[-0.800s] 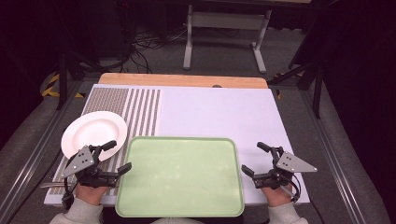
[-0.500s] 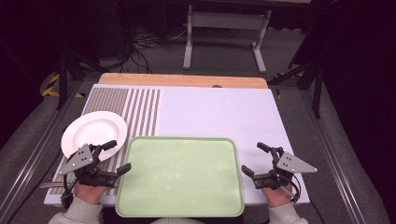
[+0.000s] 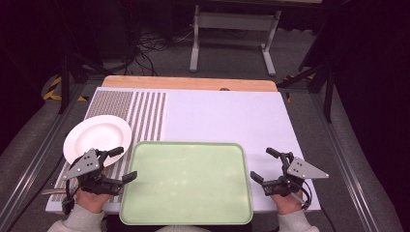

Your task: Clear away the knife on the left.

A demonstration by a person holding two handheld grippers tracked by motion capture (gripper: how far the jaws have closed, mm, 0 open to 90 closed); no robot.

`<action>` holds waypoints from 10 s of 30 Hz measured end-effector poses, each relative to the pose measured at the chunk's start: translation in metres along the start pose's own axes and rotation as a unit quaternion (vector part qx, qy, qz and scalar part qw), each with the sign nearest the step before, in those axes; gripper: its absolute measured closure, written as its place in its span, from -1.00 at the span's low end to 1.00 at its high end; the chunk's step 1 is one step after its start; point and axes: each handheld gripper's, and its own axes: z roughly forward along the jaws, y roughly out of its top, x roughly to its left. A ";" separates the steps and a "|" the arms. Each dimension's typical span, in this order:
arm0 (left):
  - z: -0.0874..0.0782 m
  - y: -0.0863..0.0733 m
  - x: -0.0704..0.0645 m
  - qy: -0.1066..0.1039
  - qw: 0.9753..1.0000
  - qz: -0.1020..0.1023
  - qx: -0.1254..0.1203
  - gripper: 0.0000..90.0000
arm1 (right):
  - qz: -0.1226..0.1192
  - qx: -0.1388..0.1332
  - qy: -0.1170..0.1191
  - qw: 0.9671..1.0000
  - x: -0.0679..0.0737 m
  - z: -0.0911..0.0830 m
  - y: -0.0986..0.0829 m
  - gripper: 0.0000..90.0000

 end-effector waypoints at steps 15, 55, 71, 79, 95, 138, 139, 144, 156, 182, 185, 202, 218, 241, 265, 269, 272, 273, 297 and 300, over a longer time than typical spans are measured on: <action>-0.018 0.033 0.000 -0.027 0.994 0.054 0.094 -0.86 | 0.003 0.003 0.011 1.000 0.000 0.003 -0.001 -0.95; -0.060 0.039 0.032 -0.041 0.936 0.112 0.332 -0.74 | 0.003 0.016 0.018 1.000 0.000 0.006 -0.004 -0.95; -0.062 0.028 0.045 -0.091 0.875 0.139 0.455 -0.54 | 0.001 0.017 0.021 1.000 0.000 0.007 -0.004 -0.95; -0.061 0.023 0.052 -0.094 0.848 0.140 0.502 -0.40 | 0.000 0.020 0.022 1.000 -0.001 0.008 -0.003 -0.95; -0.050 0.009 0.062 -0.108 0.790 0.155 0.583 -0.11 | 0.001 0.017 0.024 1.000 -0.002 0.009 -0.003 -0.95; -0.045 -0.001 0.051 -0.110 0.723 0.242 0.637 0.78 | 0.001 0.018 0.028 0.999 -0.002 0.008 -0.004 -0.95; -0.046 0.001 0.051 -0.103 0.726 0.240 0.637 0.78 | 0.001 0.018 0.028 0.999 -0.002 0.008 -0.004 -0.95; -0.052 0.020 0.051 -0.084 0.748 0.215 0.623 0.78 | 0.001 0.018 0.027 0.999 -0.002 0.007 -0.004 -0.95; -0.053 0.058 0.048 -0.057 0.807 0.139 0.571 0.78 | 0.003 0.018 0.025 1.000 -0.003 0.006 -0.003 -0.95; -0.020 0.101 0.029 -0.058 0.885 -0.029 0.462 0.78 | 0.004 0.016 0.022 1.000 -0.004 0.005 -0.004 -0.95; -0.014 0.102 0.026 -0.063 0.891 -0.036 0.449 0.78 | 0.004 0.016 0.022 1.000 -0.004 0.005 -0.004 -0.95; 0.022 0.084 0.008 -0.098 0.904 -0.055 0.413 0.78 | 0.004 0.017 0.023 1.000 -0.004 0.005 -0.004 -0.95; 0.046 0.075 -0.007 -0.129 0.907 -0.061 0.396 0.78 | 0.002 0.018 0.024 1.000 -0.004 0.005 -0.004 -0.95; 0.079 0.054 -0.016 -0.143 0.884 -0.064 0.439 0.78 | 0.000 0.023 0.027 0.999 -0.003 0.005 -0.005 -0.94; 0.098 0.034 -0.020 -0.070 0.864 -0.114 0.486 0.78 | 0.002 0.020 0.026 0.999 -0.004 0.004 -0.005 -0.94; 0.099 0.032 -0.019 -0.065 0.858 -0.127 0.494 0.78 | 0.002 0.021 0.027 0.999 -0.004 0.005 -0.005 -0.94; 0.101 0.031 -0.020 -0.060 0.854 -0.135 0.499 0.78 | 0.001 0.021 0.026 0.999 -0.004 0.005 -0.005 -0.94; 0.101 0.030 -0.020 -0.059 0.853 -0.133 0.500 0.78 | 0.001 0.021 0.026 0.999 -0.004 0.005 -0.005 -0.94; 0.101 0.033 -0.019 -0.091 0.857 -0.145 0.485 0.23 | 0.001 0.022 0.027 0.999 -0.003 0.004 -0.005 -0.94; 0.098 0.039 -0.018 -0.100 0.873 -0.137 0.456 -0.15 | 0.000 0.022 0.027 0.999 -0.003 0.004 -0.005 -0.94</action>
